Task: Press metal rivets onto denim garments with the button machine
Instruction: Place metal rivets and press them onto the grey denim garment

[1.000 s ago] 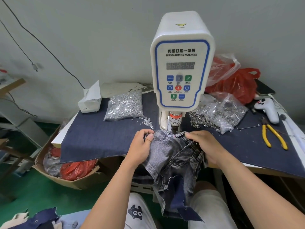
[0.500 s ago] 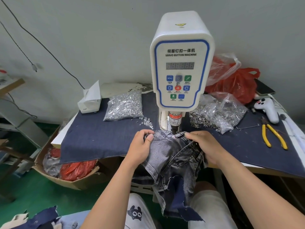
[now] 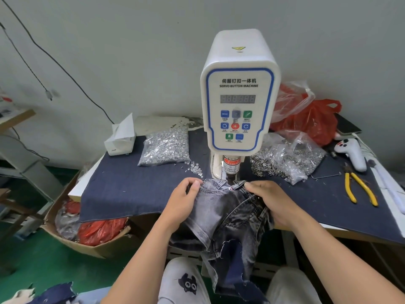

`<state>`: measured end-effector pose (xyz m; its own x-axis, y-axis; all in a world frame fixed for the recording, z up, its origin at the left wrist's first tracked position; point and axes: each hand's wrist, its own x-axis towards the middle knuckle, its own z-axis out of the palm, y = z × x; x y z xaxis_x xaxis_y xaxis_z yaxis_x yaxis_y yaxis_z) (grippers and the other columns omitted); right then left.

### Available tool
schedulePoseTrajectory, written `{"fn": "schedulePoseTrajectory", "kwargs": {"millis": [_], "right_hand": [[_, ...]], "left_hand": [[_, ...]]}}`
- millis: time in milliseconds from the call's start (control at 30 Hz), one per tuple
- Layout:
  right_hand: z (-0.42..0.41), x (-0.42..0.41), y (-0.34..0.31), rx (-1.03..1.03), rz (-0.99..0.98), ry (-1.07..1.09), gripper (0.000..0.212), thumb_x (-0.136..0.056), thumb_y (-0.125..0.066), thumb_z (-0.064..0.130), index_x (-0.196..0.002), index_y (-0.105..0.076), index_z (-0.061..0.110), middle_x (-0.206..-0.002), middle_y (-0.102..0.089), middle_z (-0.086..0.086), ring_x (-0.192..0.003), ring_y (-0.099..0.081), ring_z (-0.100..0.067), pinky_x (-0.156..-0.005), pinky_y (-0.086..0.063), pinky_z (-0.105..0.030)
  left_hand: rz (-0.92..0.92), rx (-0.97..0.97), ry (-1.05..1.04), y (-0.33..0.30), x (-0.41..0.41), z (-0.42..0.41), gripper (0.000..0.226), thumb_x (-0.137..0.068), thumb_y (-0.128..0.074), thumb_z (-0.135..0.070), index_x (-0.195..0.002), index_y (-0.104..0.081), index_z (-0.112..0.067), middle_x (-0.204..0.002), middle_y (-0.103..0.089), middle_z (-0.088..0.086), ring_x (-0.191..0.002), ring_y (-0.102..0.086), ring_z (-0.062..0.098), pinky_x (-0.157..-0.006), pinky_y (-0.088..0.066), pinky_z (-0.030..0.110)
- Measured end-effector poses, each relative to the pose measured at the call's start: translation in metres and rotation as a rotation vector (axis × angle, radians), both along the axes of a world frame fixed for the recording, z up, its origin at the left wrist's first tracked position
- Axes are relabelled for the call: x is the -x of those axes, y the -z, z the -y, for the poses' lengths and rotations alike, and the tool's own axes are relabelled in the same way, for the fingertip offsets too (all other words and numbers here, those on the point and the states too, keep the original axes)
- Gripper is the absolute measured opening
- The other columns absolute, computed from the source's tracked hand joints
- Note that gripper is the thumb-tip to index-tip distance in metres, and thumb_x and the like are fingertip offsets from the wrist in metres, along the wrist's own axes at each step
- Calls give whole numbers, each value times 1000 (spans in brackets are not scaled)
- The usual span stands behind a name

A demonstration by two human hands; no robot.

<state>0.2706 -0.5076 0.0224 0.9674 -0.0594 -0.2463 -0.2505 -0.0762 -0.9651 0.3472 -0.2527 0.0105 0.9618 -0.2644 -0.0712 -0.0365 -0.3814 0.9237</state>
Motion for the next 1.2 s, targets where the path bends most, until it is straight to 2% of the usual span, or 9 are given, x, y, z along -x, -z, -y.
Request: {"fn": "schedulePoseTrajectory", "kwargs": {"millis": [100, 200, 433, 600, 700, 800, 900, 1067, 1200], "right_hand": [[0, 0, -4, 61, 36, -38, 28, -104, -58, 33, -93, -80, 21, -103, -79, -7, -101, -75, -20, -103, -53, -48], [-2, 1, -12, 29, 38, -87, 26, -105, -56, 25, -108, -79, 37, -117, -77, 5, -108, -71, -5, -86, -54, -20], [2, 13, -25, 108, 44, -200, 24, -96, -67, 37, -91, -80, 18, -93, -78, -8, -91, -72, -15, -84, -49, -28], [12, 20, -25, 142, 8, -169, 27, -97, -58, 19, -76, -66, 5, -79, -67, -6, -76, -61, -16, -79, -42, -32], [15, 15, -19, 353, -61, -66, 30, -90, -51, 26, -73, -49, 2, -70, -46, -6, -67, -41, -17, -74, -30, -33], [30, 1, -11, 705, -36, 192, 29, -97, -49, 20, -84, -73, 12, -69, -72, 4, -69, -64, -18, -70, -50, -32], [40, -17, -6, 1063, 43, 298, 24, -99, -50, 16, -86, -70, 15, -65, -68, 0, -75, -66, -31, -68, -54, -38], [38, -49, -4, 1245, 43, 168, 18, -99, -59, 27, -93, -75, 20, -96, -70, -11, -95, -68, -37, -76, -55, -41], [33, -59, 2, 1330, 40, 152, 16, -95, -61, 26, -88, -72, 17, -95, -69, -9, -92, -65, -35, -77, -56, -41]], "left_hand": [[-43, 53, 9, -6, 2, -7, 38, -113, -41, -29, -97, -70, -48, -101, -67, -32, -97, -58, -12, -82, -41, 16], [-46, 66, 55, -6, 8, -13, 31, -110, -49, -23, -101, -69, -45, -104, -70, -22, -100, -62, 1, -87, -46, 26], [-155, 318, 220, -6, 27, -30, 26, -108, -59, -18, -128, -61, -35, -101, -70, -5, -91, -68, 7, -80, -54, 22], [-70, -274, 380, -17, 28, -36, 29, -102, -62, -54, -90, -69, -28, -86, -70, -14, -79, -65, 5, -77, -51, 26], [-36, -212, 438, -23, 35, -33, 28, -105, -56, -52, -80, -64, -42, -74, -63, -24, -70, -57, -6, -67, -43, 12], [-89, -68, 499, -22, 41, -28, 24, -107, -54, -51, -93, -63, -33, -87, -64, -17, -84, -60, 2, -79, -47, 20], [-87, -48, 566, -21, 44, -21, 27, -105, -59, -46, -96, -60, -21, -85, -58, -8, -80, -55, 9, -76, -44, 26], [-64, -66, 410, -25, 38, -10, 37, -95, -49, -58, -72, -50, -29, -72, -44, -10, -70, -38, 10, -73, -34, 34], [-118, -66, 133, -27, 14, -8, 52, -95, -47, -59, -57, -56, -25, -60, -49, -7, -59, -44, 10, -72, -39, 36]]}}
